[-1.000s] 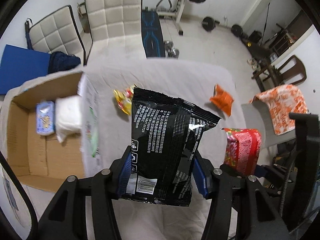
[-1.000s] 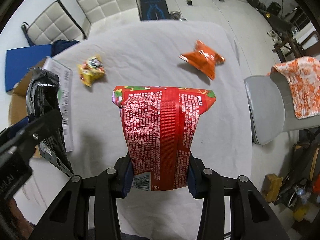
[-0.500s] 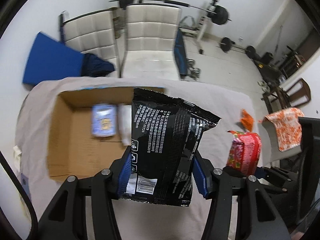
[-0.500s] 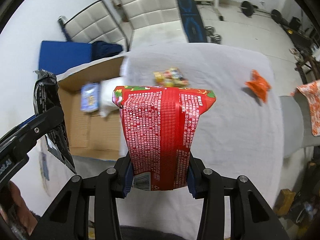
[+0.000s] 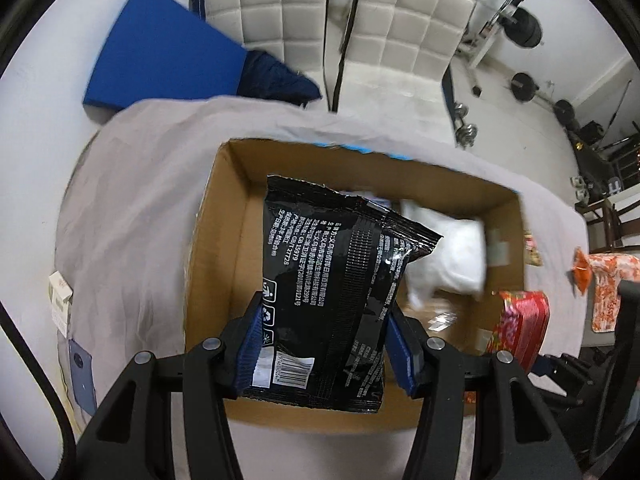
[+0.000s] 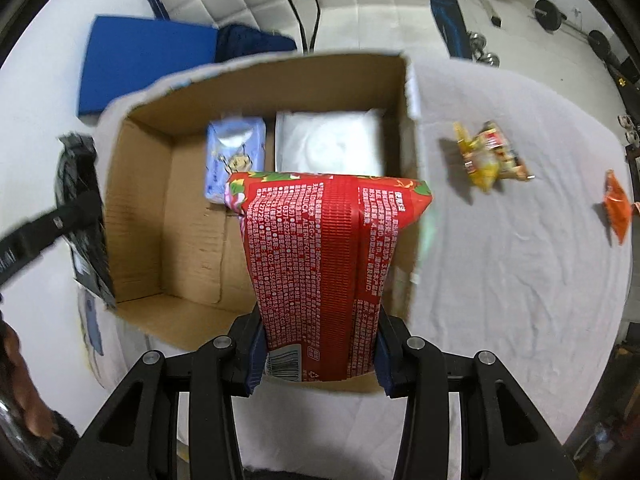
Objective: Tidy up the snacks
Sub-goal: 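Carry the black bag and red bag over the box with both tools, then lower both bags into the box and open both tools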
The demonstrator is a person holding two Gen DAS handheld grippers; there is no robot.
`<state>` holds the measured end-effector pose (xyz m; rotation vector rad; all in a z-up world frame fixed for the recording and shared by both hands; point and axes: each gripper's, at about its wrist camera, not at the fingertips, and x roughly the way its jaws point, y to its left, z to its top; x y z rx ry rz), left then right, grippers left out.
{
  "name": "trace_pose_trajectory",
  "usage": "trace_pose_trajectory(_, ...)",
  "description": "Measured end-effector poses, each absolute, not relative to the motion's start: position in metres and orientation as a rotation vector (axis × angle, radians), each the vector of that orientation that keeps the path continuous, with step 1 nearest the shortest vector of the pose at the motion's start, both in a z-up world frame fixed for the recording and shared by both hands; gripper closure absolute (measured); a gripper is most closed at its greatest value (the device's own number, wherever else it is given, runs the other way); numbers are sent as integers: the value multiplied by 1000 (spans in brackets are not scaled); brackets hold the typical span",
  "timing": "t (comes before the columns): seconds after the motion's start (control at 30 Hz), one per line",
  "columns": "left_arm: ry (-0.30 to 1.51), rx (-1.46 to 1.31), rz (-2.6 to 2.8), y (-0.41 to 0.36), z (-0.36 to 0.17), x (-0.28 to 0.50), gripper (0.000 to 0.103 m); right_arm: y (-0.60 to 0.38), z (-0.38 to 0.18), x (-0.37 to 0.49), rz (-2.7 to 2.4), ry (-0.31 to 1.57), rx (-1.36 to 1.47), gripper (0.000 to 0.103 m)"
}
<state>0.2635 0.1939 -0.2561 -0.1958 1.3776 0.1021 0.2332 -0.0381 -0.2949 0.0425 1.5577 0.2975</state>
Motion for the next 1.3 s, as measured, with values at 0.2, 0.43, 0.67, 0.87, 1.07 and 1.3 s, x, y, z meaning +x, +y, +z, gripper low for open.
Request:
trace_pose_trajectory(0.2, 1496, -219, 101, 219, -314, 298, 51, -20, -348, 245, 261, 1651, 20, 57)
trace_pose_trajectory(0.43, 1560, -191, 97, 220, -348, 325, 51, -8, -381, 253, 240, 1710, -5, 57)
trace_pose_trajectory(0.67, 1596, -178, 96, 221, -365, 338, 51, -5, -392, 255, 220, 1736, -3, 57)
trace_pose_trajectory(0.87, 1621, -176, 76, 222, -374, 342, 49, 2, -394, 255, 214, 1751, -9, 56)
trace_pose_trajectory(1.07, 1647, -229, 57, 229, -379, 343, 49, 3, -399, 253, 205, 1773, -21, 44)
trace_pose_trajectory(1.3, 1649, -228, 50, 232, -373, 335, 50, 3, -390, 253, 194, 1751, -34, 35)
